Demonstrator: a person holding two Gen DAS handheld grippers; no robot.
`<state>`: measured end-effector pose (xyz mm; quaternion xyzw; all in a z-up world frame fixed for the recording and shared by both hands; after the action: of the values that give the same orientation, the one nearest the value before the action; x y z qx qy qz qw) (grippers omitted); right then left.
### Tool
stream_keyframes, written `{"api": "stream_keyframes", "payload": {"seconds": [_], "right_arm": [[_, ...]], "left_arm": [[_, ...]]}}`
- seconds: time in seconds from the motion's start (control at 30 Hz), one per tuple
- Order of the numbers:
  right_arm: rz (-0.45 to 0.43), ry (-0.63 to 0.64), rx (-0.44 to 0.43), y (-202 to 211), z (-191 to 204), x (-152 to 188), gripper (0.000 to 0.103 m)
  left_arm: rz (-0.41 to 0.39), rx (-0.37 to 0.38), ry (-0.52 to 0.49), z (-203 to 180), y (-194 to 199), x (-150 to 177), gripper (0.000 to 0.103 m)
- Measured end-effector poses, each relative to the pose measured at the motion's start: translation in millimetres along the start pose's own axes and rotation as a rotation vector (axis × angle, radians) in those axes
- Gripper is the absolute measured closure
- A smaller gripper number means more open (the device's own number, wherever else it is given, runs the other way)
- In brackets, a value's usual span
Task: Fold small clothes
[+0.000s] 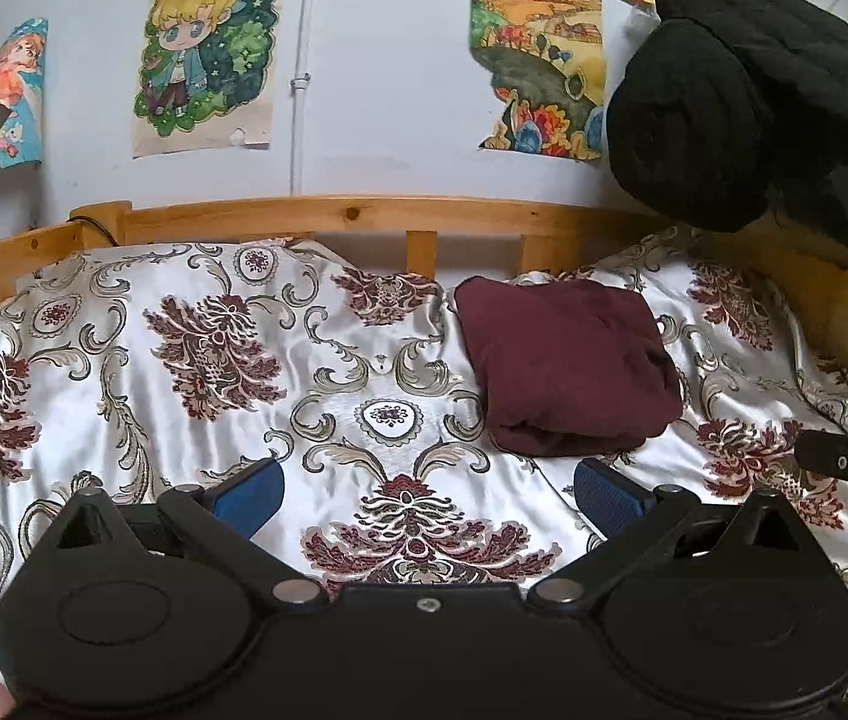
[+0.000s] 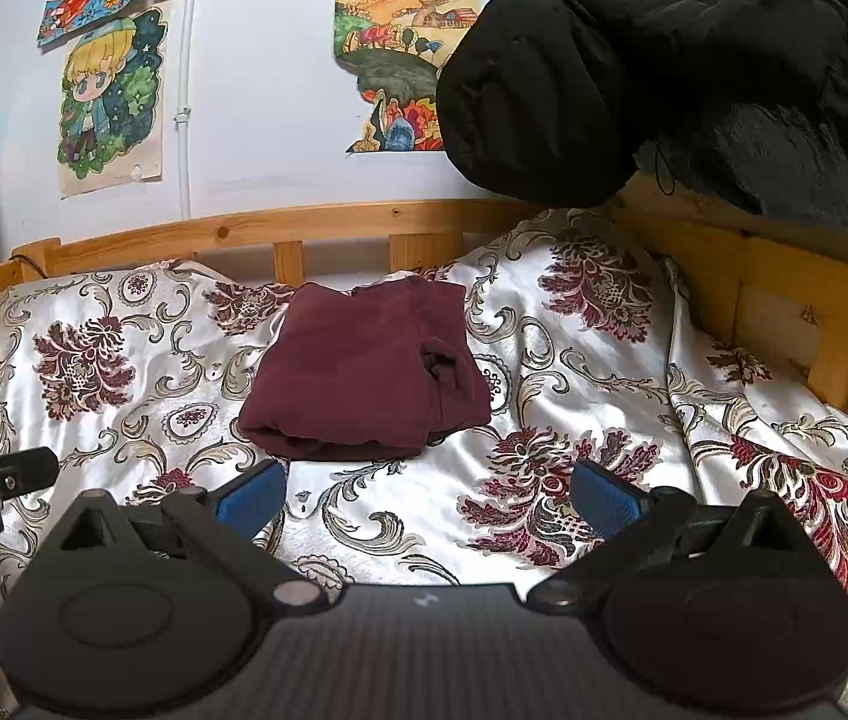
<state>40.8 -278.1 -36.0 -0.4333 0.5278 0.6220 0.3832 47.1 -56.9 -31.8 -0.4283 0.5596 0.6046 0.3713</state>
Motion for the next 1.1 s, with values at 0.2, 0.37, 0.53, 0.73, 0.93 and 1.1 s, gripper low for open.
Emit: {"api": "stream_keyframes", "payload": {"seconds": [0.2,0.37,0.53,0.73,0.93,1.1], "right_arm": [[0.002,0.001,0.001,0.7,0.5,1.2,0.000],[0.003,0.000,0.001,0.0,0.8,0.0,0.000],[0.003,0.000,0.001,0.1,1.0,0.0,0.000],[0.004,0.000,0.001,0.0,0.9,-0.2,0.000],[0.005,-0.001,0.002,0.2,1.6,-0.7,0.000],[0.006,-0.001,0.002,0.5,1.7,-0.1,0.000]], "left_arm": [[-0.002,-0.008,-0.007,-0.5,-0.7,1.2,0.001],[0.007,-0.021,-0.003,1.7,-2.4,2.2,0.001],[0.008,-0.034,-0.001,2.6,-2.6,2.2,0.001],[0.010,-0.038,0.002,2.4,-2.6,2.3,0.001],[0.012,-0.040,0.002,2.5,-2.7,2.0,0.001],[0.015,-0.041,0.003,2.7,-3.6,3.4,0.001]]}}
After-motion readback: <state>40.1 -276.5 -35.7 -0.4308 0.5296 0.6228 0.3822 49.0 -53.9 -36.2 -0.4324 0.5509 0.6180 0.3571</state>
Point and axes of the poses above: each gripper's, at about its wrist camera, not at the fingertips, and y roughly against the way its jaws point, z to its left, x to its underside, the point moved 4 cm from there along -y, roughly the way its jaws point, and after that the axes turned 7 degrees about -x, right-handed, at the moved point
